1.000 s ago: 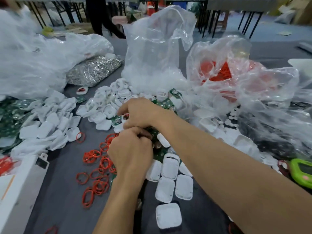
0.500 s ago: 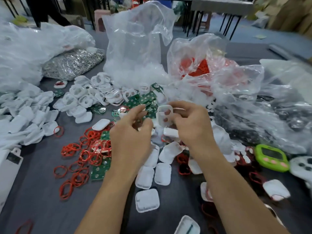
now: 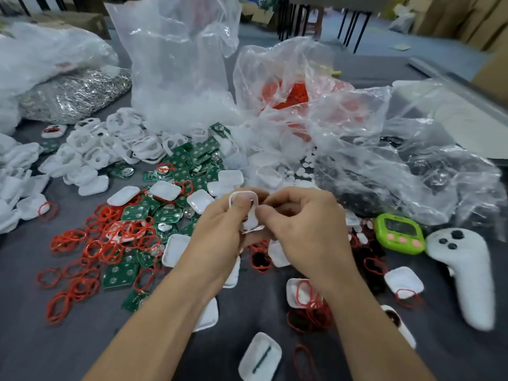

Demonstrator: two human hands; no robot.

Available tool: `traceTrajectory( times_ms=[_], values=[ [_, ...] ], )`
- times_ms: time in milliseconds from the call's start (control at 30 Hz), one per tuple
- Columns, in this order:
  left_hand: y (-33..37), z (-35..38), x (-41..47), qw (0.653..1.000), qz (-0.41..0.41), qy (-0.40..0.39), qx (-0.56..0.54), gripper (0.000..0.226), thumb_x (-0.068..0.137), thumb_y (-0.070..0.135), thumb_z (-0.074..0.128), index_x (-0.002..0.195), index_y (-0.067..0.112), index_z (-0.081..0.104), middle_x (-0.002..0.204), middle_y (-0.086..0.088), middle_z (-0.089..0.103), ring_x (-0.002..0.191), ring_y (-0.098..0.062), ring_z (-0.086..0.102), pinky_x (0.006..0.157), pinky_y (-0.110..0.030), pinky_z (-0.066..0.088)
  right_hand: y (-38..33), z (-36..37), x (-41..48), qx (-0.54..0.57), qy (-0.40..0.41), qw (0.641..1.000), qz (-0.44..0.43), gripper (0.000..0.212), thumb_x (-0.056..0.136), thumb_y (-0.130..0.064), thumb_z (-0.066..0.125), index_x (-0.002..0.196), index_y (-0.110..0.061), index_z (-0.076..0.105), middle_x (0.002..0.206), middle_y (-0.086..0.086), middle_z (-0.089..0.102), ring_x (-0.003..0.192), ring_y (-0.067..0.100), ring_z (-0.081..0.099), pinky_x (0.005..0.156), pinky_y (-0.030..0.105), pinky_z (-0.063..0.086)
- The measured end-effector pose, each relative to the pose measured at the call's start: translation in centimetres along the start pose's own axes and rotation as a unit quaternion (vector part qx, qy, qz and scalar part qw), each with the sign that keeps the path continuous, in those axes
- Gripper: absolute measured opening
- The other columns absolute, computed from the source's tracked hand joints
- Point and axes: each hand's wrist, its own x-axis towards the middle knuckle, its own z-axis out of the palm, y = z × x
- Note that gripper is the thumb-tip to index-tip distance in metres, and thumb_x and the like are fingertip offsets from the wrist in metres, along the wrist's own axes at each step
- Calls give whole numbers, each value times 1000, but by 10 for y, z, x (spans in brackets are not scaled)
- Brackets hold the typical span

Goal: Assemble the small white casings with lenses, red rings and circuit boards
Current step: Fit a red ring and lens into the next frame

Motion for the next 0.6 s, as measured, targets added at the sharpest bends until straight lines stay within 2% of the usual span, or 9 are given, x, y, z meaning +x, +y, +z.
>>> traceTrajectory(
  times_ms=[67,133,233,300,400,500,600],
  values=[
    [0,2,1,996,-43,35,-66,39,109,22,45,86,8,73,85,-18,75,78,-30,77,59,-34,61,5,-15,0,-38,45,998,-2,9,84,-26,80,76,-29,77,64,-17,72,60,-1,69,57,16,52],
    [2,3,2,995,-69,35,-58,29,109,18,44,96,5,66,74,-15,72,61,-24,72,52,-30,58,10,-34,1,-131,88,987,-14,13,84,-22,76,74,-30,75,62,-15,70,59,2,67,60,23,55],
    [7,-2,2,995,-82,50,-34,21,107,16,46,101,9,65,65,-8,64,44,-13,51,39,-20,41,15,-60,3,-266,26,963,20,20,82,-15,72,76,-35,74,72,-14,71,71,11,67,69,29,56],
    [13,-7,1,993,-90,53,-46,25,107,25,45,99,12,65,65,-7,58,43,-13,41,39,-20,28,19,-73,4,-322,-13,944,66,29,80,-8,69,79,-37,73,81,-10,74,79,16,69,77,34,59],
    [18,-11,1,993,-89,48,-61,47,110,46,33,97,12,64,64,-8,57,43,-13,36,42,-22,22,25,-86,4,-365,-40,924,107,30,78,-8,72,79,-37,71,89,-7,75,85,18,69,82,34,60],
    [16,-9,-1,992,-93,23,-81,53,111,47,27,96,10,62,65,-10,56,42,-14,35,42,-22,22,30,-89,0,-350,-86,926,112,19,78,-19,79,83,-37,75,86,-9,75,81,15,69,75,33,60],
    [12,-4,-2,990,-108,-15,-88,54,110,48,26,97,10,62,69,-9,60,47,-16,40,44,-23,29,34,-92,0,-321,-50,941,94,27,80,-15,79,95,-37,77,91,-10,75,86,15,70,83,32,59]
  ],
)
